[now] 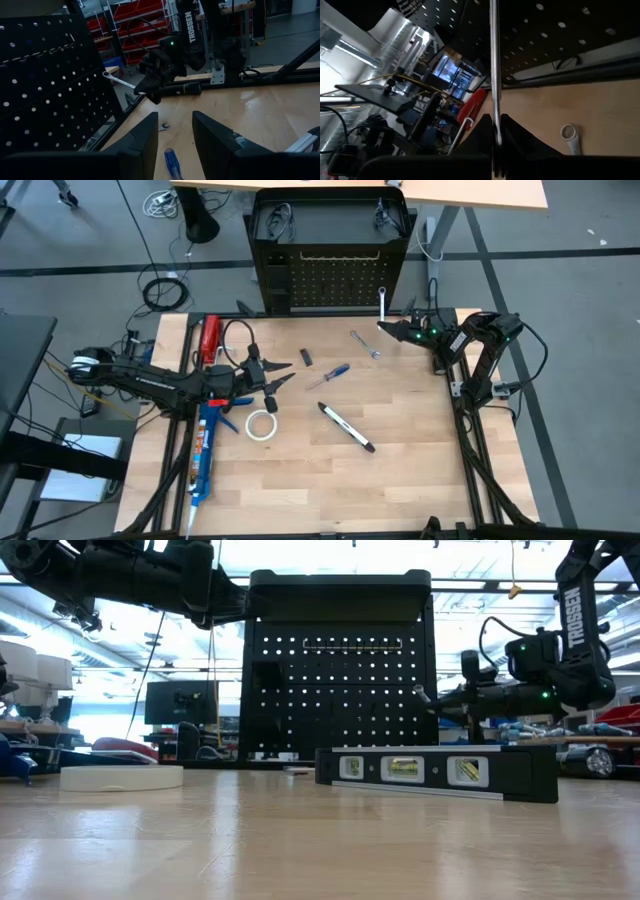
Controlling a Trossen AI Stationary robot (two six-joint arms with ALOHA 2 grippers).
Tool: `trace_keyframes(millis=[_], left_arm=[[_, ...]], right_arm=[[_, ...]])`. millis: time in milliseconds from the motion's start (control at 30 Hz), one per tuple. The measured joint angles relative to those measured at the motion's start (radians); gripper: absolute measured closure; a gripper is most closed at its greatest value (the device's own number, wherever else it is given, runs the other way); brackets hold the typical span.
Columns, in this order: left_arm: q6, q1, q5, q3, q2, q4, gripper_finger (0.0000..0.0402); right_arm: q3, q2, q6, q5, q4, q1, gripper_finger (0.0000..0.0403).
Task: Hang tools onto peg board
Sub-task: Hang the bottom wrench onto the black pegboard
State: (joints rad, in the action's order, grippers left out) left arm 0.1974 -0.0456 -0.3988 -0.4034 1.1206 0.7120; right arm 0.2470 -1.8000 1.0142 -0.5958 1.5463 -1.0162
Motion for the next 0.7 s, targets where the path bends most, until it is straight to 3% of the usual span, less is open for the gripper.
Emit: trace_keyframes(millis=[700], left_arm=[[-0.001,0.000,0.000,0.000,0.000,-0.001,0.0275]], right_arm=[[0.000,0.000,0.004,0.004,-0.052,-0.004,0.0380]])
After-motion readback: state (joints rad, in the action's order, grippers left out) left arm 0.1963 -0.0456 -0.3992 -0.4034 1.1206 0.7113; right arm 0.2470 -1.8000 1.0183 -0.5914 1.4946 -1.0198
